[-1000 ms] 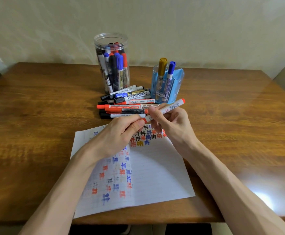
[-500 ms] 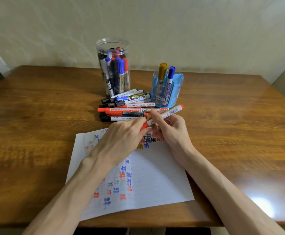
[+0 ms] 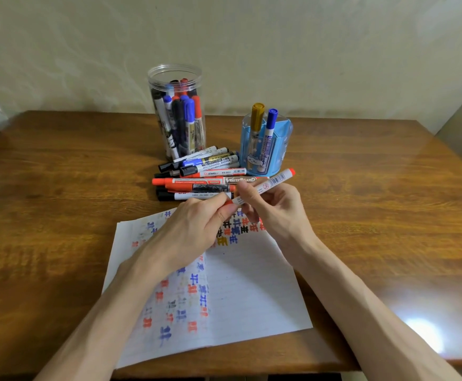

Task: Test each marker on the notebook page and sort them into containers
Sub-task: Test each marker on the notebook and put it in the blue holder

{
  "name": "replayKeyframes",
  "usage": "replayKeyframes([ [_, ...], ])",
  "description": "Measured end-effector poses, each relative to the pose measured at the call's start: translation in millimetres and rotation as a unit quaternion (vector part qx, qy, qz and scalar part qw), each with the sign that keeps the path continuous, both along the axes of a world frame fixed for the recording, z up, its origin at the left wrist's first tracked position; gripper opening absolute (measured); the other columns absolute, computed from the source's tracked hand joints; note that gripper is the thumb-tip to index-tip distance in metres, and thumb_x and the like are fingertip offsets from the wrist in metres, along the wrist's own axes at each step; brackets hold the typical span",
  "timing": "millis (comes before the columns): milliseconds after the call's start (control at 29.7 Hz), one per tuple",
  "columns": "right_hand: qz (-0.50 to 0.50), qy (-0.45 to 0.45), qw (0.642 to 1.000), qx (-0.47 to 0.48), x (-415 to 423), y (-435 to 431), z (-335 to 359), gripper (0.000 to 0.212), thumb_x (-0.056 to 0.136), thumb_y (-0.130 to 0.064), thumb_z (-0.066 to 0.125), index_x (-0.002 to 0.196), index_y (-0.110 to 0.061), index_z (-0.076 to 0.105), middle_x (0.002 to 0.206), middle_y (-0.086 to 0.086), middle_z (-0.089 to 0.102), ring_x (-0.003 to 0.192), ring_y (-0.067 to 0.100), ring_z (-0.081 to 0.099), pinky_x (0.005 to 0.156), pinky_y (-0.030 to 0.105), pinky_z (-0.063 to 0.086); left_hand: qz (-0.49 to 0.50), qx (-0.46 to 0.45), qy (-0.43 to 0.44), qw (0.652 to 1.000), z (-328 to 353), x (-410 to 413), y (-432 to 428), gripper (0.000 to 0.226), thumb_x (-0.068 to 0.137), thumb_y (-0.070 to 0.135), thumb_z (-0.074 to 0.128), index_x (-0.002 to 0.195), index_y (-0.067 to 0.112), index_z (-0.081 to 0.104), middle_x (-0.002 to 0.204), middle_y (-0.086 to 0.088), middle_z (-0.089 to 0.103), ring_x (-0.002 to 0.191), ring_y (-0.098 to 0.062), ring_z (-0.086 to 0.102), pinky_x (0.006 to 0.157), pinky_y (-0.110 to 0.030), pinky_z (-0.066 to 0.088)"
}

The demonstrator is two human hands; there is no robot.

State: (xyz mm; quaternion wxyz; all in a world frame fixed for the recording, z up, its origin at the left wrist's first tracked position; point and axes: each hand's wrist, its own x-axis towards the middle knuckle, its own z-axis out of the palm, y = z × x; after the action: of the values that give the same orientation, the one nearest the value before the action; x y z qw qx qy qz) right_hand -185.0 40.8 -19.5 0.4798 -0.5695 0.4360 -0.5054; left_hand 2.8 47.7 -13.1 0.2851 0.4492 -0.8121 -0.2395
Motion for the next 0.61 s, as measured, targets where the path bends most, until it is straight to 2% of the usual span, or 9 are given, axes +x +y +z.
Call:
replayKeyframes([
  [134,0.006,-0.003,1.0,-0.004,-3.9,-2.1,1.3,0.025,0.099,-0.029,0.069,0.098,-0.005,0.075,0.071,0.0,0.069,0.06,0.012,0.056,0.056,0.024,0.048,-0.022,0.062,0.03,0.997,5.3,0.2,-0.3,0.039,0.108,0.044,0.039,0.079,0.02,0.05,0.071,-0.002,0.058,0.067,-0.02,0.055,0.065,-0.043,0.044],
  [202,0.011,0.0,1.0,-0.005,-4.7,-2.4,1.6,0.024,0.1,-0.027,0.068,0.097,-0.005,0.075,0.07,-0.005,0.07,0.06,0.01,0.058,0.056,0.022,0.048,-0.032,0.085,0.043,0.995,6.6,2.0,-0.7,0.041,0.108,0.043,0.04,0.08,0.016,0.053,0.074,-0.003,0.058,0.071,-0.019,0.055,0.067,-0.042,0.045],
  [336,0.019,0.007,1.0,-0.008,-6.2,-3.6,0.6,0.027,0.101,-0.025,0.068,0.101,0.001,0.074,0.072,-0.007,0.071,0.062,0.009,0.059,0.057,0.022,0.048,-0.05,0.117,0.061,0.99,6.2,4.3,-1.7,0.044,0.107,0.044,0.04,0.083,0.01,0.055,0.076,-0.002,0.057,0.069,-0.015,0.052,0.062,-0.032,0.044],
  [437,0.02,0.003,1.0,-0.006,-8.0,-3.5,1.6,0.031,0.1,-0.026,0.069,0.101,0.005,0.073,0.073,-0.002,0.07,0.062,0.011,0.059,0.058,0.023,0.048,-0.055,0.114,0.067,0.99,7.5,2.6,-1.4,0.044,0.108,0.042,0.04,0.078,0.011,0.051,0.066,0.011,0.05,0.062,-0.003,0.047,0.059,-0.02,0.038],
  [605,0.04,0.009,0.999,-0.013,-10.3,-3.3,0.4,0.029,0.101,-0.021,0.068,0.1,0.007,0.071,0.072,-0.004,0.069,0.062,0.009,0.06,0.057,0.02,0.048,-0.071,0.124,0.075,0.987,9.4,4.7,0.4,0.046,0.106,0.043,0.041,0.078,0.008,0.051,0.064,0.012,0.046,0.06,-0.004,0.043,0.057,-0.022,0.037],
])
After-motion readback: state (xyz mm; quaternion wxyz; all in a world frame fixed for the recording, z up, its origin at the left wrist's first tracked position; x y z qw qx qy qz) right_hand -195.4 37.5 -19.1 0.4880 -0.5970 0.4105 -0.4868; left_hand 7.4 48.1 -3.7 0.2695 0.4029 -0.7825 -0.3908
